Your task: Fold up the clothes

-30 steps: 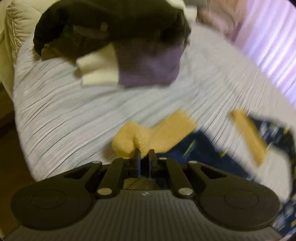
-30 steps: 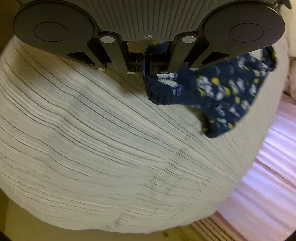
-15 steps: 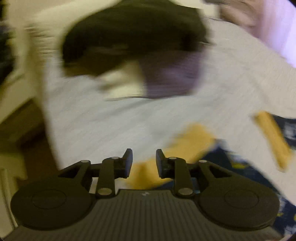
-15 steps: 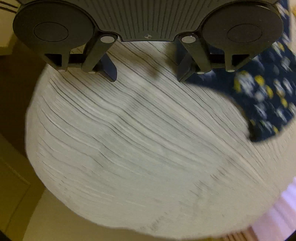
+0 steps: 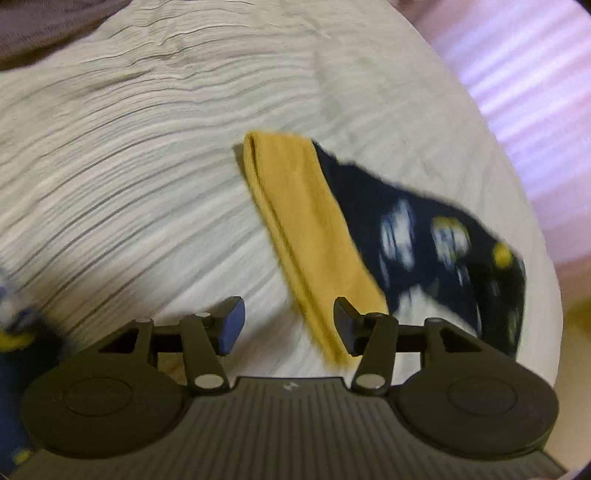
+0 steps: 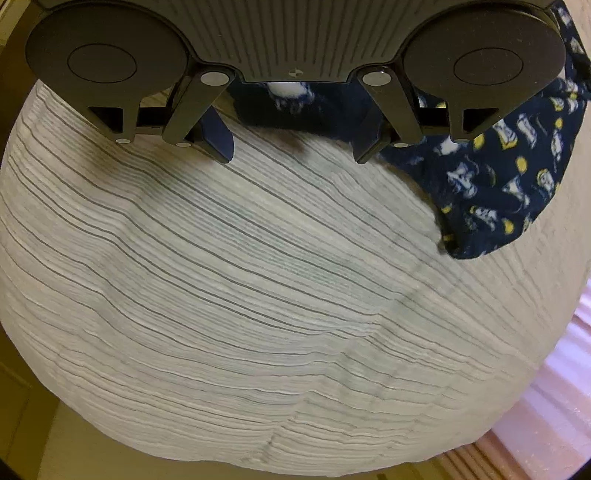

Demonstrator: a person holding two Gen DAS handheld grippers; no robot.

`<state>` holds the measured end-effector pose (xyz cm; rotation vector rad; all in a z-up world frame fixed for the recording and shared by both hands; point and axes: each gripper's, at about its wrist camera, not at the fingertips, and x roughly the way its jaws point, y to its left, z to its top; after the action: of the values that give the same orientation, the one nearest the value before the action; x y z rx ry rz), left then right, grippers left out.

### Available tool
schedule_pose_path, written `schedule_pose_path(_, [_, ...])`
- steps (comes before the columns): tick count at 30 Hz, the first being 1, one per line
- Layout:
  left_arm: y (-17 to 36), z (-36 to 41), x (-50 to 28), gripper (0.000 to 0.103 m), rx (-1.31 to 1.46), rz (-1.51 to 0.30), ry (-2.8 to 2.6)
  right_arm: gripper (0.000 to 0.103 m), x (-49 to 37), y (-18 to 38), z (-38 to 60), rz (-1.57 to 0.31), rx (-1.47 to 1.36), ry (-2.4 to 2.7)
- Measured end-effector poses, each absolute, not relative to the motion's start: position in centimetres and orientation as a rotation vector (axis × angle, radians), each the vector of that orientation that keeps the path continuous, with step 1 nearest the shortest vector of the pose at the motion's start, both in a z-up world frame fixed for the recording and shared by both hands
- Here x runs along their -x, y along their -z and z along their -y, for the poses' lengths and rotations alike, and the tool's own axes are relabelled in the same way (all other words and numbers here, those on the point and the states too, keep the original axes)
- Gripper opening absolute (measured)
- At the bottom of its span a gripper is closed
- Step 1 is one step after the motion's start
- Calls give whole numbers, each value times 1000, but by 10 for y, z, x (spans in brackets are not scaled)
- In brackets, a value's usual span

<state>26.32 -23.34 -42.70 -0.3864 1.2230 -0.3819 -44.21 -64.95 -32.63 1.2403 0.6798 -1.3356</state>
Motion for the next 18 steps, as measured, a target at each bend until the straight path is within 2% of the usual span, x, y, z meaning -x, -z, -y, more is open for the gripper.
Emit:
schedule_pose_path(2, [436, 246, -282, 48, 392, -1210, 354, 75, 439, 330, 652, -687, -1247, 1365])
schedule_pose_path(3, [439, 256, -292, 33, 361, -1205, 361, 75, 437, 332, 653, -691, -1251, 1380])
schedule_pose_path(4, [440, 269, -303, 2, 308, -1205, 386, 75, 434, 335, 654, -693, -1257, 1394])
schedule_pose_path(6, [430, 292, -322, 3, 202, -1193, 454, 75, 427, 340, 657, -694, -1267, 1422])
schedule_pose_path(14, [264, 327, -418, 3, -109, -687, 770, 75, 394, 331, 679, -665, -1215, 1441])
schedule_pose_path(17, [232, 326, -441, 3, -235, -577, 775, 75, 381, 329, 690, -660, -1189, 1421])
schedule_pose_path(18, [240, 325, -444, 3, -297, -604, 738, 75, 376, 330, 694, -660, -1186, 1409])
